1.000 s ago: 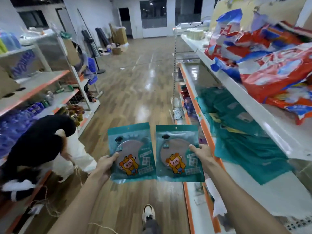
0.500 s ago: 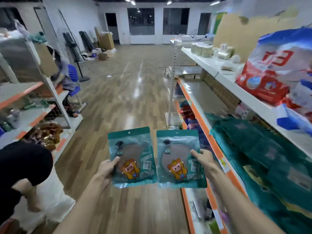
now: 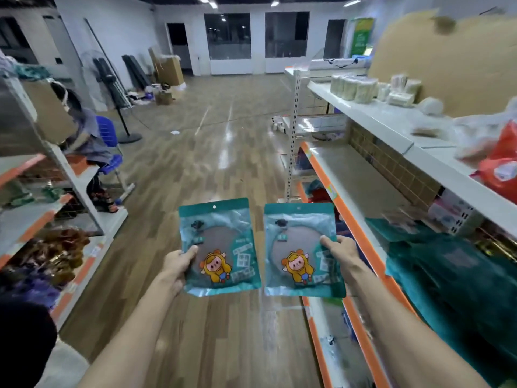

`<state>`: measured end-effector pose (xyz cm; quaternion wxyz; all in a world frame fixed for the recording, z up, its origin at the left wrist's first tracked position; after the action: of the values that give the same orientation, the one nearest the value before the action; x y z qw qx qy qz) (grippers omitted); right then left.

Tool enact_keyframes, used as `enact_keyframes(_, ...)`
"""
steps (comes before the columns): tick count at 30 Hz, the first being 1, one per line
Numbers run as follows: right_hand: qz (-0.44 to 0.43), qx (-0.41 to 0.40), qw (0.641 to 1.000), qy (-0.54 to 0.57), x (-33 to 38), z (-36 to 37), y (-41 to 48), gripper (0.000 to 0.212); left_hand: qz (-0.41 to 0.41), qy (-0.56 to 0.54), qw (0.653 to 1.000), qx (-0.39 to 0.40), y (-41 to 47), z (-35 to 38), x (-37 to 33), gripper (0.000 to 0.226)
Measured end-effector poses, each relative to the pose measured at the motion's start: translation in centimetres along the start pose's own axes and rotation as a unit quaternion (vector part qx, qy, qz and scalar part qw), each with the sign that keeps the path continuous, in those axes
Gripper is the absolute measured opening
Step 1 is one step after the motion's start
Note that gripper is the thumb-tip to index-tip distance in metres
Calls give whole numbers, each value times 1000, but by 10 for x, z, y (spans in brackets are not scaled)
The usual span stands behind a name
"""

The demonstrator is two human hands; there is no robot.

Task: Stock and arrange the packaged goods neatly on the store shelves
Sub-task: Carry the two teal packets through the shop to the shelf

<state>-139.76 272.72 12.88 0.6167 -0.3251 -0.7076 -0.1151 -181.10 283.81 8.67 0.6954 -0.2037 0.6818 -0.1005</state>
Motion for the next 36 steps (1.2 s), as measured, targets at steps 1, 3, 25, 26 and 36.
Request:
enact_keyframes(1,-1,-2,1000,3,6,6,21,9,4,2,1000,-1,17,9,-8,18)
enact_keyframes(3,10,-1,1000,13,20,19,66,11,0,4,1000,1,54,27,-23,16)
enact_keyframes(25,13,21,1000,-2,155,209,409,11,-23,-17,1000,6,403,140,-195,14)
enact_keyframes(26,18,12,1000,-3,158,215,425,11,-22,-14,1000,13,426,149,-204,14)
enact_keyframes(36,89,-109,990,29,171,217,544,13,-45,64,989,123,579,286,-280,20)
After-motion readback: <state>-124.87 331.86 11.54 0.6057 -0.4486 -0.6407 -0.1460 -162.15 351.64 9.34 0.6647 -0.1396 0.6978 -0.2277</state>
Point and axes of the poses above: each hand's wrist, its own y-axis towards the middle knuckle, its own z-axis out of the palm, x = y × z, the point moved 8 cm from there along y, towards the middle knuckle, and after that the axes turned 1 degree about -x, right-handed, at the moved point
